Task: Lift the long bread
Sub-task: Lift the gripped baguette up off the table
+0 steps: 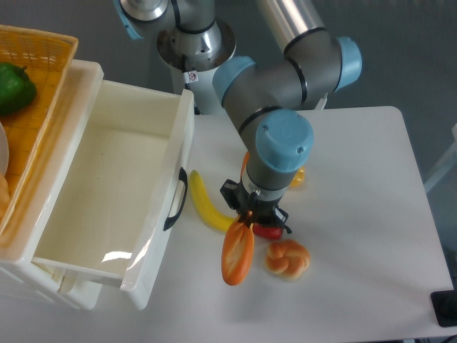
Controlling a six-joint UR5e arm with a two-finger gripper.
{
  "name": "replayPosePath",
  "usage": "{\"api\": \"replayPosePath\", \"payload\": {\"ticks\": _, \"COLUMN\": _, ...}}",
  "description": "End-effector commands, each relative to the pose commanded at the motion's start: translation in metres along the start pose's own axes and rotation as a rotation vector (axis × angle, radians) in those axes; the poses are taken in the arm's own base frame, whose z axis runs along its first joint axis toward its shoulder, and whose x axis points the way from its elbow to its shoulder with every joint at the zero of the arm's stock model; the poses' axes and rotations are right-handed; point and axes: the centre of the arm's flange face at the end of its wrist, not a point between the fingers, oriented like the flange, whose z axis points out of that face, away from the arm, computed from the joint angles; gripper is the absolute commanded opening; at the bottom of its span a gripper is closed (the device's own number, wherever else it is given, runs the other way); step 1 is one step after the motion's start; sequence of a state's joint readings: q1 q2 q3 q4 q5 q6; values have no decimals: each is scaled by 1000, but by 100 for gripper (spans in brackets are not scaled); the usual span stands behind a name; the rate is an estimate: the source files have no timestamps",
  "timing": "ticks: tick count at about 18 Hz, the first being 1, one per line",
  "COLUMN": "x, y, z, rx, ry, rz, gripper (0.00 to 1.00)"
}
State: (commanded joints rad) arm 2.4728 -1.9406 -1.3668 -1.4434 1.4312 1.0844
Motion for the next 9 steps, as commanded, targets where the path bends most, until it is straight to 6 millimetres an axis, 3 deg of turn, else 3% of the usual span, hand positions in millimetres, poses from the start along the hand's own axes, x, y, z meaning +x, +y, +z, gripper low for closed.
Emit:
{"api": "replayPosePath", "payload": {"ticks": 5, "x": 16, "y": 0, "z": -15, "rx": 5, "ry": 20, "rz": 61, "gripper": 0}}
{"api": "replayPosePath", "payload": {"ticks": 9, "x": 18, "y": -3, "z": -15, "rx": 19, "ry": 26, "rz": 64, "gripper": 0}}
